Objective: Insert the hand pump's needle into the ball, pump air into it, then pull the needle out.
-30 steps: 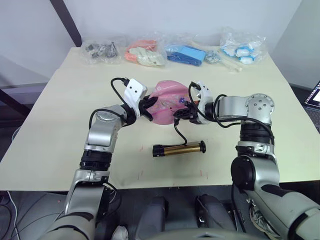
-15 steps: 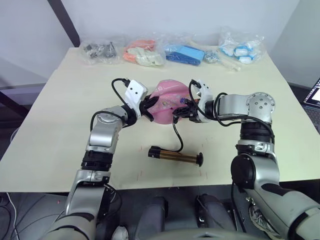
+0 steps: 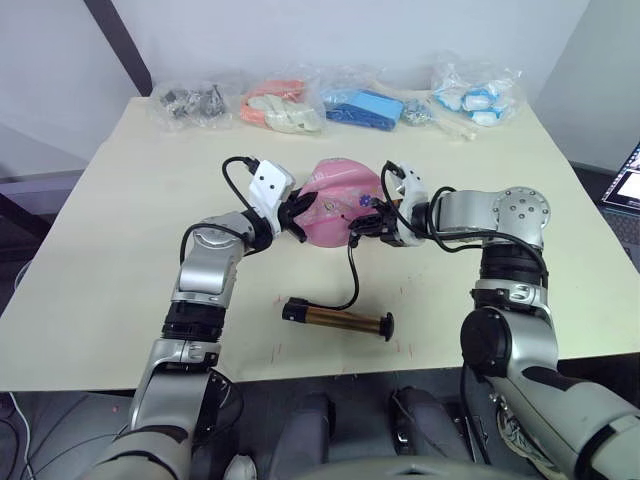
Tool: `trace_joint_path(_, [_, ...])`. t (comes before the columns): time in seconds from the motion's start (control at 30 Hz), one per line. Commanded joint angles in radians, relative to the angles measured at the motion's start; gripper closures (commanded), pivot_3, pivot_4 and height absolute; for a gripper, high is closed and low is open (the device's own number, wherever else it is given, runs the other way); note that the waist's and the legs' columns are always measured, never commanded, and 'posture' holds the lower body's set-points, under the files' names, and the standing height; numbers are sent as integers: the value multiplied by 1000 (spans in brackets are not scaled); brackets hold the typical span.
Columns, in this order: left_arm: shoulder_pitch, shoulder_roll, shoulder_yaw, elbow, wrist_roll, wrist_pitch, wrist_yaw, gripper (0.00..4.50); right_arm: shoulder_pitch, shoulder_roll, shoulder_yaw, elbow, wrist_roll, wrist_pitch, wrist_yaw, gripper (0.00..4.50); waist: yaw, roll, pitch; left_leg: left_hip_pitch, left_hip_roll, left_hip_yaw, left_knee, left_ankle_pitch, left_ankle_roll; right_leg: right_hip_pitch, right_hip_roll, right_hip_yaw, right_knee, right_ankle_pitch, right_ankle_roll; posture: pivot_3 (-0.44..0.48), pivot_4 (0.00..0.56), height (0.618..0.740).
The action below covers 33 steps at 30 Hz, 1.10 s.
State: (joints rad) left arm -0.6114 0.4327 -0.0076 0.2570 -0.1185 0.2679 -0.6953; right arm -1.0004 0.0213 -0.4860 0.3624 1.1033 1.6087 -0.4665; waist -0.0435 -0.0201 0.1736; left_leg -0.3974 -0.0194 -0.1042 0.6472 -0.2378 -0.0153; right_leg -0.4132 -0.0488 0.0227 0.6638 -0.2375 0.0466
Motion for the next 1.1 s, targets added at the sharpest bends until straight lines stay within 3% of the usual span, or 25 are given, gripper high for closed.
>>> trace_joint_path(0.03, [-2,4,-1,-35,-6,-29,-7,4436,-28,13,-6,-14,8,6,12,4173,0,0,0,0,0,0,0,0,0,0,0,0,0,0,0,0,150,740])
trace_joint_path(1.1, [-5,4,-7,-13,-1,-40,-8,4436,-23,5,-11,-19,-42,6,48,4173,0,0,0,0,0,0,0,0,0,0,0,0,-1,0,0,0,150,740])
